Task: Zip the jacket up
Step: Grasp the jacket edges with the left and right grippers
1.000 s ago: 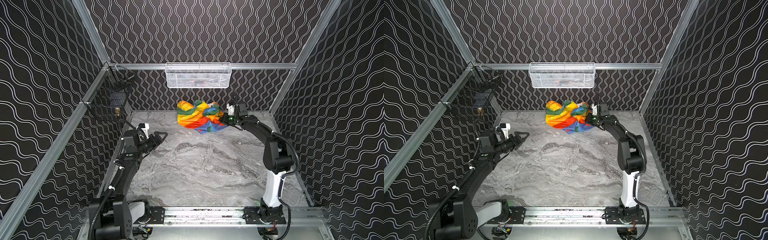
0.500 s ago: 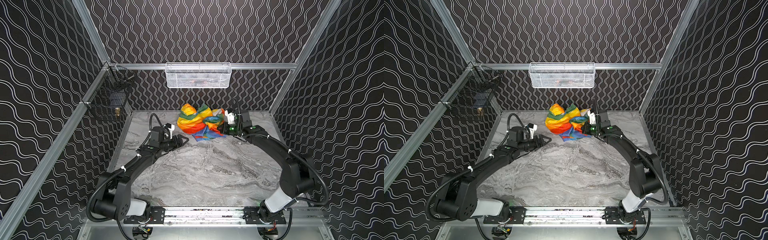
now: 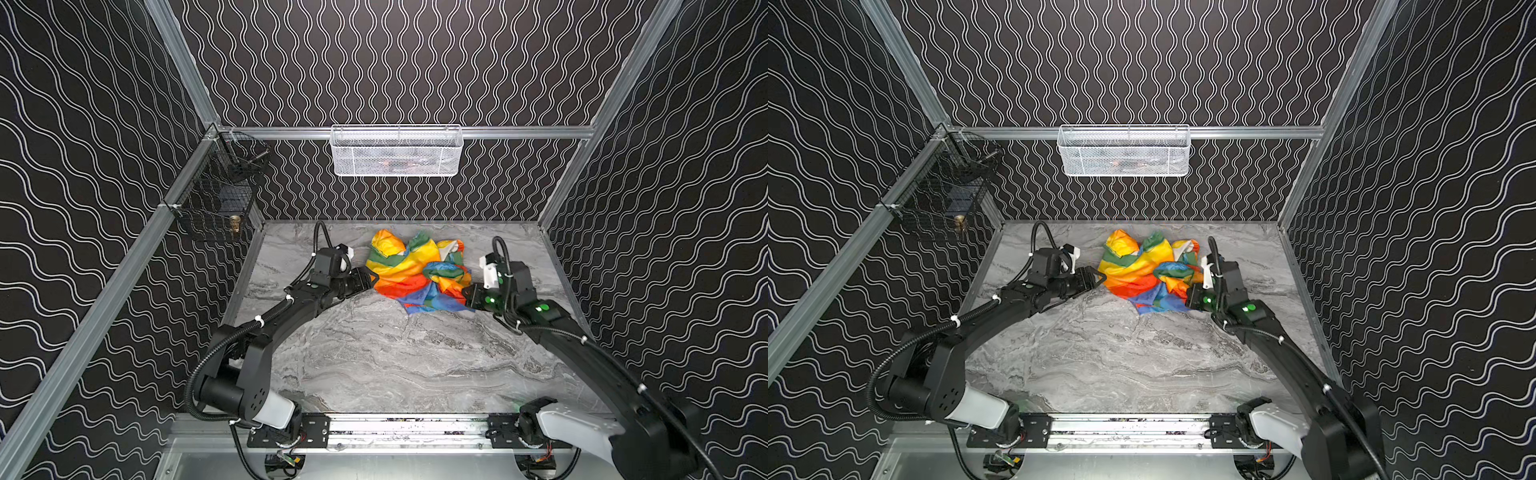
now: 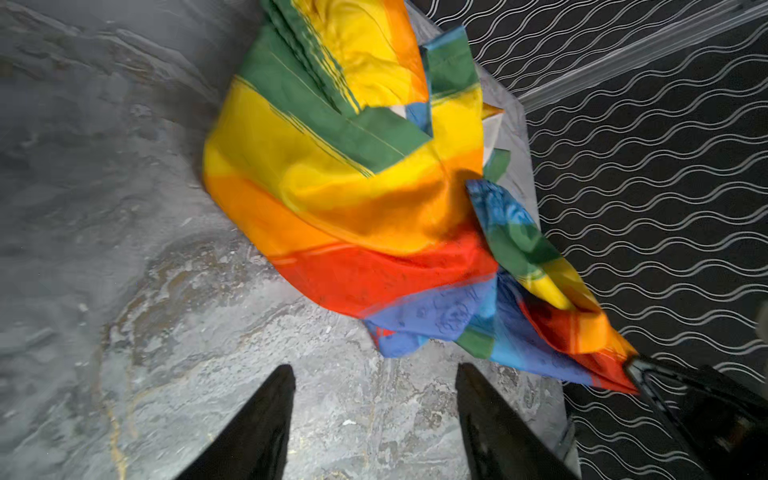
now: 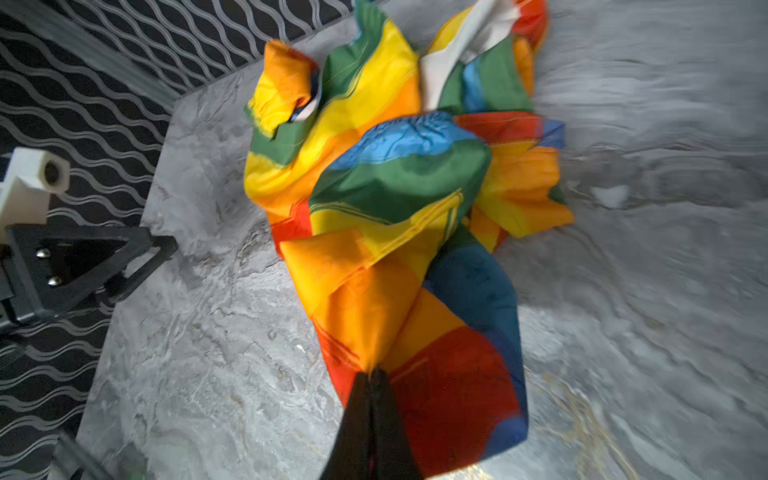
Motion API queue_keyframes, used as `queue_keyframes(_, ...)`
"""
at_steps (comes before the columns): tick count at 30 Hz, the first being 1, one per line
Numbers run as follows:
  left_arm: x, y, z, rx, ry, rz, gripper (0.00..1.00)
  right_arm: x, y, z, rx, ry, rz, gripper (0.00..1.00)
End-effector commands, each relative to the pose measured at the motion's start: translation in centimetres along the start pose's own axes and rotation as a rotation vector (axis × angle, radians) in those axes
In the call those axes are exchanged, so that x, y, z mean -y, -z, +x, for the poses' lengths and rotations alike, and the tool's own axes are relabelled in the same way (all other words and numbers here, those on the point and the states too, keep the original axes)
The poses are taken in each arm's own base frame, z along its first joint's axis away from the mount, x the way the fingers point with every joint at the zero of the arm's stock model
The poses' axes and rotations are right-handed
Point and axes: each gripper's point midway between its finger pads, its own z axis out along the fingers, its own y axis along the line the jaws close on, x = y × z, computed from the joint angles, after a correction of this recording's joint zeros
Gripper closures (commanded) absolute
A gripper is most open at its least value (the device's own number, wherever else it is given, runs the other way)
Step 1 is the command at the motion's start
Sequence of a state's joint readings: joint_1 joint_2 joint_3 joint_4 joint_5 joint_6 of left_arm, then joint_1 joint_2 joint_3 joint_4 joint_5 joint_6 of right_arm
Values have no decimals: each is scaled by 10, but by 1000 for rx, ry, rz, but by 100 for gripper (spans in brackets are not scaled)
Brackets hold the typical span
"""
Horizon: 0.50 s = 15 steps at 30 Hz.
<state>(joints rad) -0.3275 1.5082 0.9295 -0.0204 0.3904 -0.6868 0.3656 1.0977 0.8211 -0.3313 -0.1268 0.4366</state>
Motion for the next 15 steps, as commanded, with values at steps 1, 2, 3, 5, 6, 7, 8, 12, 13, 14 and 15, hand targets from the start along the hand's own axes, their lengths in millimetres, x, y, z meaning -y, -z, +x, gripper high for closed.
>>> queue_keyframes(1, -16, -3, 0, -6, -22, -100, 35, 43, 24, -2, 99, -79, 214, 100)
queue_keyframes(2, -16, -5, -1, -6, -24, -106, 35, 52, 33, -2, 124, -100, 256, 100)
queue_keyframes(3, -14, -7, -1, -10, -34, -108, 34, 60, 39, -2, 139, -120, 291, 100)
queue_keyframes(5, -11, -11, 0, -18, -56, -116, 32, 81, 50, -2, 163, -171, 388, 100)
queue_keyframes(6, -8, -14, 1, -25, -68, -117, 31, 95, 55, -1, 162, -206, 451, 100)
queue_keyframes(7, -6, -18, 4, -33, -80, -117, 30, 106, 56, 1, 153, -230, 496, 100)
queue_keyframes(8, -3, -22, 7, -43, -94, -117, 29, 118, 57, 3, 137, -262, 535, 100)
queue_keyframes(12, 5, -38, 27, -93, -160, -135, 28, 128, 34, 4, 54, -323, 475, 97)
queue_keyframes(13, 6, -41, 31, -103, -178, -146, 28, 127, 29, 4, 43, -326, 463, 89)
queue_keyframes(14, 6, -44, 37, -117, -196, -162, 28, 124, 24, 3, 32, -327, 446, 76)
queue_keyframes(15, 6, -46, 41, -123, -210, -172, 28, 123, 21, 3, 25, -330, 436, 65)
